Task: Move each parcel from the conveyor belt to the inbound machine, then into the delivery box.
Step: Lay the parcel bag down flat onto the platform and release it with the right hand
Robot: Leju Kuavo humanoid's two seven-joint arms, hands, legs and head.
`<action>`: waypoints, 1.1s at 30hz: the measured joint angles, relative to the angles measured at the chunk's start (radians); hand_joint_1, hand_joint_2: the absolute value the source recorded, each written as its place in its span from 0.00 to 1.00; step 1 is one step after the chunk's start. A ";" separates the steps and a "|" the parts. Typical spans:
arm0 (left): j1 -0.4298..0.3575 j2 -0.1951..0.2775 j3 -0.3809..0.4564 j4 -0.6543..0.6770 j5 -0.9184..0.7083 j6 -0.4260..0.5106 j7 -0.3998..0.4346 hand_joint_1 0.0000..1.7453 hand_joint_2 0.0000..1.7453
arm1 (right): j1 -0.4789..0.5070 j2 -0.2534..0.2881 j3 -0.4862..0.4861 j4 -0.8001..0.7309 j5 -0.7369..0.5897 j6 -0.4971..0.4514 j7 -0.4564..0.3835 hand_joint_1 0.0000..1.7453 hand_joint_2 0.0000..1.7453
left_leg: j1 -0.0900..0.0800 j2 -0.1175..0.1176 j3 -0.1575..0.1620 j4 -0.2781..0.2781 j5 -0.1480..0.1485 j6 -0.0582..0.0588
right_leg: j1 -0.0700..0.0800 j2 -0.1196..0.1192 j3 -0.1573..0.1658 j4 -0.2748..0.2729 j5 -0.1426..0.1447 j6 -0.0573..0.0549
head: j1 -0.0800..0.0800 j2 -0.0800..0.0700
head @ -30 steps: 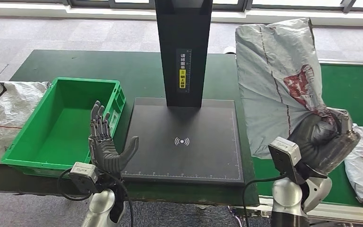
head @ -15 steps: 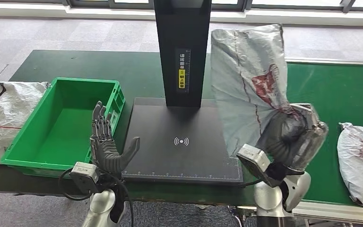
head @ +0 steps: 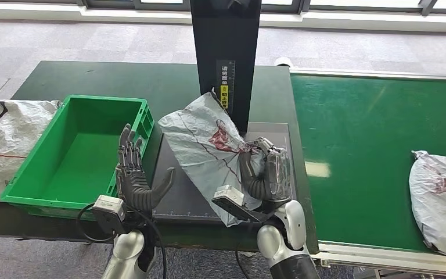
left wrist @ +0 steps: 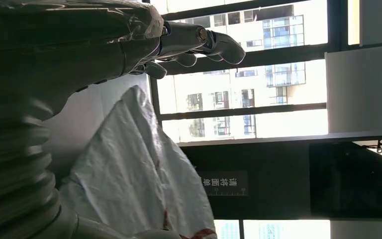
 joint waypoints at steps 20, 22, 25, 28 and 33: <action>0.001 0.000 0.000 0.000 0.000 0.042 0.000 0.00 1.00 | -0.021 -0.002 -0.061 0.219 -0.109 -0.064 0.072 0.12 1.00 | 0.000 0.000 0.000 0.000 0.000 0.000 | 0.000 0.000 0.000 0.000 0.000 0.000 | 0.000 0.000; 0.001 0.000 0.000 0.000 0.000 0.043 0.000 0.00 1.00 | -0.022 -0.002 -0.075 0.230 -0.113 -0.066 0.069 0.00 1.00 | 0.000 0.000 0.000 0.000 0.000 0.000 | 0.000 0.000 0.000 0.000 0.000 0.000 | 0.000 0.000; 0.001 0.000 0.000 0.000 0.001 0.048 0.000 0.00 1.00 | -0.022 -0.001 -0.105 0.235 -0.109 -0.069 0.051 0.00 1.00 | 0.000 0.000 0.000 0.000 0.000 0.000 | 0.000 0.000 0.000 0.000 0.000 0.000 | 0.000 0.000; 0.001 0.000 0.000 0.000 0.005 0.056 0.000 0.00 1.00 | -0.017 0.001 -0.147 0.221 -0.093 -0.071 0.021 0.00 0.50 | 0.000 0.000 0.000 0.000 0.000 0.000 | 0.000 0.000 0.000 0.000 0.000 0.000 | 0.000 0.000; 0.001 0.000 0.000 0.007 0.007 0.063 0.000 0.00 1.00 | 0.010 0.001 -0.207 0.113 -0.126 -0.074 -0.027 0.00 0.00 | 0.000 0.000 0.000 0.000 0.000 0.000 | 0.000 0.000 0.000 0.000 0.000 0.000 | 0.000 0.000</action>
